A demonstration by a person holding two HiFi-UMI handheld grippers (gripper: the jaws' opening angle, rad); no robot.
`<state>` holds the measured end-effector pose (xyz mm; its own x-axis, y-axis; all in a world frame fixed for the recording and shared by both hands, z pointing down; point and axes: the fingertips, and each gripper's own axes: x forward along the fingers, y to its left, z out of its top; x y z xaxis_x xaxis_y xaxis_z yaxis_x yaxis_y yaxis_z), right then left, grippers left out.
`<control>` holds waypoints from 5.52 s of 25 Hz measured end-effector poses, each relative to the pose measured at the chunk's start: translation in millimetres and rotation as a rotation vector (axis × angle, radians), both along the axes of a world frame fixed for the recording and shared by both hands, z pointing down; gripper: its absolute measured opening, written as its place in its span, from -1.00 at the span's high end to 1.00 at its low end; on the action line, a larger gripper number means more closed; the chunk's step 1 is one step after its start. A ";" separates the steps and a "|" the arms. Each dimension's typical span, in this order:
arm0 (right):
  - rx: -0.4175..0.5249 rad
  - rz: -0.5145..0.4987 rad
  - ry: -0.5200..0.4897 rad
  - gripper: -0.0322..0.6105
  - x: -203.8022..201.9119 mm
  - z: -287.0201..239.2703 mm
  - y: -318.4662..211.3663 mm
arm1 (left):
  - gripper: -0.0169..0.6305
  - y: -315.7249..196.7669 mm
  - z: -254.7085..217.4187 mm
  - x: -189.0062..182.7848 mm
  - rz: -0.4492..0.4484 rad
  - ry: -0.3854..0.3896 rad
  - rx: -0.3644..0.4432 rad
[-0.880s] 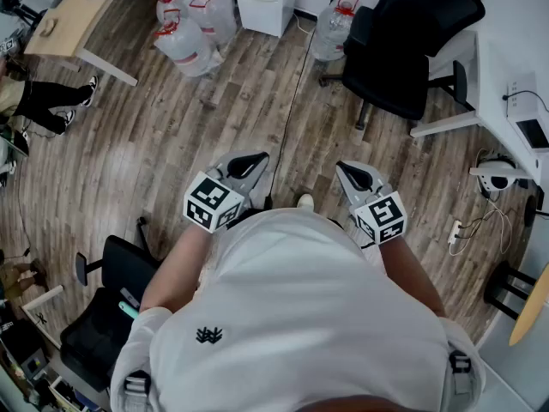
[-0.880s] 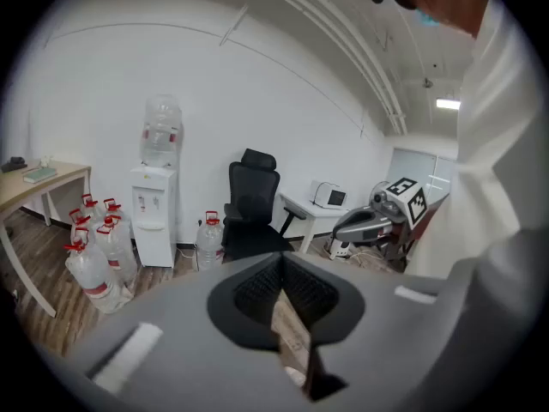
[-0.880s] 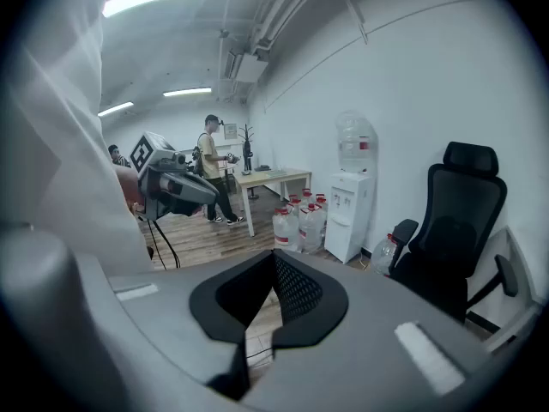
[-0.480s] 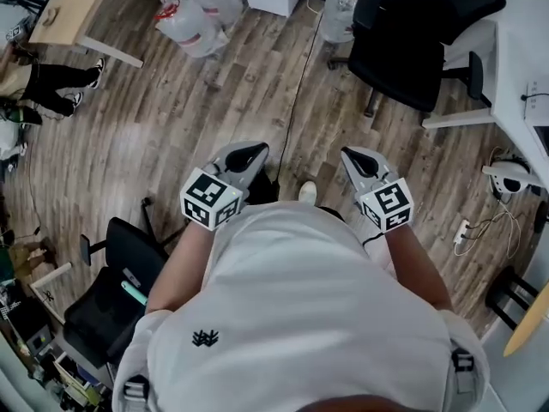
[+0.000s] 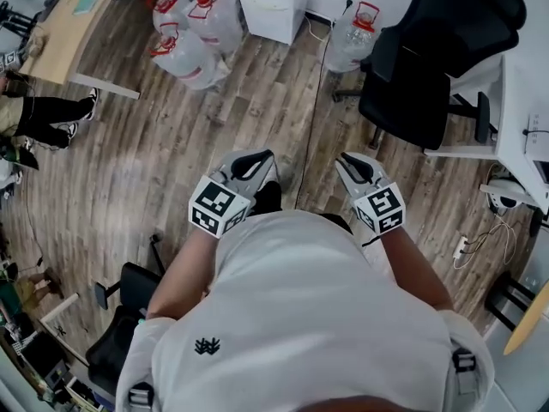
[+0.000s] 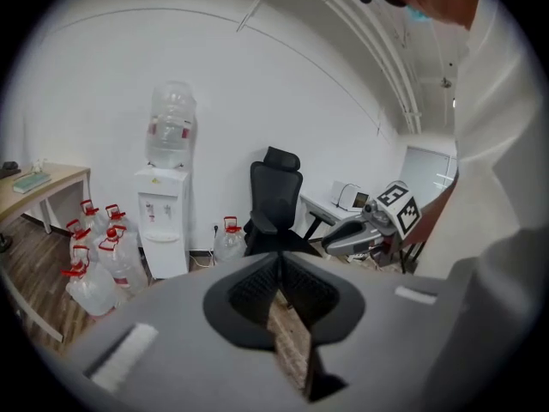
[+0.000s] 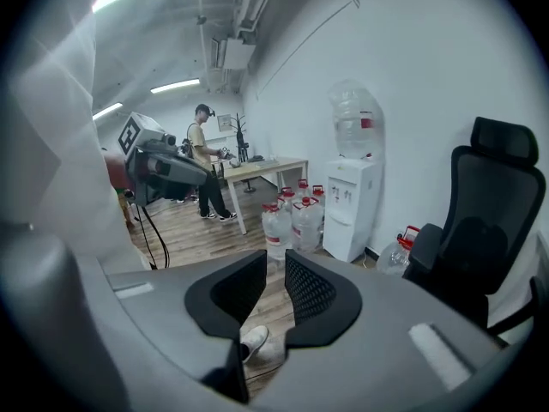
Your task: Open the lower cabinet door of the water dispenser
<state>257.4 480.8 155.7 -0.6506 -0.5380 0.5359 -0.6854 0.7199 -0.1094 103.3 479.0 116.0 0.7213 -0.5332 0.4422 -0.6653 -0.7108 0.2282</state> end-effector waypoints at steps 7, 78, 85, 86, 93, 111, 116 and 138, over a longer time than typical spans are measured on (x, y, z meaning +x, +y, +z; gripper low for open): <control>-0.015 0.040 0.039 0.71 -45.7 23.9 -123.9 | 0.77 -108.6 14.3 -47.4 0.085 -0.037 0.010; -0.292 0.038 0.368 0.40 -144.2 561.7 -696.5 | 0.77 -471.2 247.5 -66.7 0.006 -0.001 -0.218; -0.331 0.076 0.361 0.40 -169.7 562.4 -663.5 | 0.77 -447.3 236.8 -97.0 -0.026 0.006 -0.202; -0.336 0.087 0.360 0.39 -174.3 562.2 -659.1 | 0.77 -444.4 234.8 -102.5 -0.032 0.008 -0.199; -0.360 0.064 0.368 0.40 -216.5 561.8 -620.6 | 0.77 -421.3 224.4 -138.7 -0.079 0.020 -0.183; -0.372 -0.023 0.339 0.41 -353.2 560.8 -572.5 | 0.77 -361.9 223.2 -237.0 -0.222 0.032 -0.168; -0.368 -0.049 0.325 0.41 -390.4 560.4 -572.3 | 0.77 -353.9 224.5 -262.4 -0.264 0.039 -0.153; -0.357 -0.034 0.361 0.41 -475.7 563.5 -590.0 | 0.77 -312.5 234.7 -344.6 -0.388 0.088 -0.134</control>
